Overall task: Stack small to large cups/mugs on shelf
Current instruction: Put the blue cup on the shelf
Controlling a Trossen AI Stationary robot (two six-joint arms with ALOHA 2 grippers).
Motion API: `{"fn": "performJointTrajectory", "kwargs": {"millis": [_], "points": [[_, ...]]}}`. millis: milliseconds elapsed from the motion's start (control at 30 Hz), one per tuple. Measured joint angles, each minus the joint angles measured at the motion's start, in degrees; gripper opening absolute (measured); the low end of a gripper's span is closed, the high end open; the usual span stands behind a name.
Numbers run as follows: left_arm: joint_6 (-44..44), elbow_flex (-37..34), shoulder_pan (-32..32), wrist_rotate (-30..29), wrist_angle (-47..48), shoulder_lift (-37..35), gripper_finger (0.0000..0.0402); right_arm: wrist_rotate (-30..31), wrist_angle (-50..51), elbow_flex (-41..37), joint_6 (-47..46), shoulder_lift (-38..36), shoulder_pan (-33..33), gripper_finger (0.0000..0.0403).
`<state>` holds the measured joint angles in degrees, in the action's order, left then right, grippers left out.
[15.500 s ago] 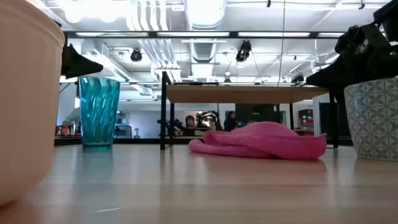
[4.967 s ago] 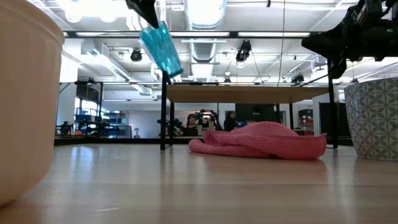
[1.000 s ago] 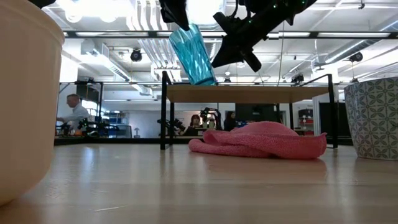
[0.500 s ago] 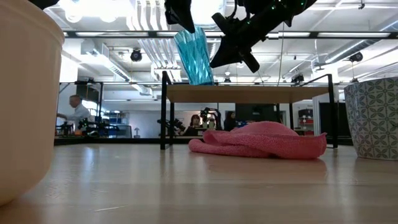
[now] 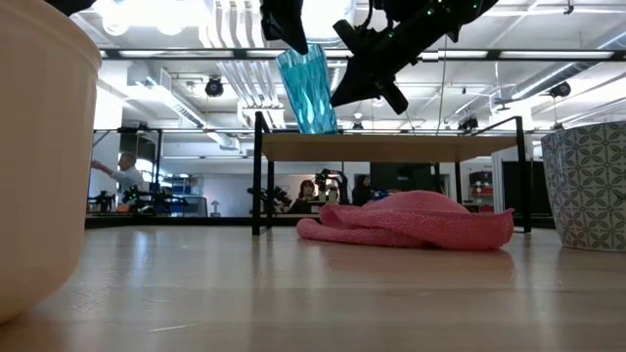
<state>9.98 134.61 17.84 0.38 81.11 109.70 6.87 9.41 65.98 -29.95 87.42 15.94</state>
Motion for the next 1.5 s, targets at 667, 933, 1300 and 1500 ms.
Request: {"fn": "performJointTrajectory", "kwargs": {"millis": [667,933,1300,1500], "points": [[-0.04,0.0,0.12,-1.75,-2.7,0.01,0.0043,-1.82,-0.86,0.0,0.08,0.0,-0.04,0.0009],[-0.04,0.0,0.16,-2.82,-2.68,0.01,0.0044,-4.33,-1.39,0.44,-0.01,0.0,-0.05,0.0009],[-0.09,0.22,0.16,-2.98,-1.36,-0.74,0.0044,-9.39,-1.16,0.44,-1.94,-0.99,-0.94,0.0009],[-0.13,0.34,0.14,-3.96,-0.8,-2.57,0.0044,-9.64,-1.17,0.46,-2.16,-2.73,-1.43,0.0009]]}}
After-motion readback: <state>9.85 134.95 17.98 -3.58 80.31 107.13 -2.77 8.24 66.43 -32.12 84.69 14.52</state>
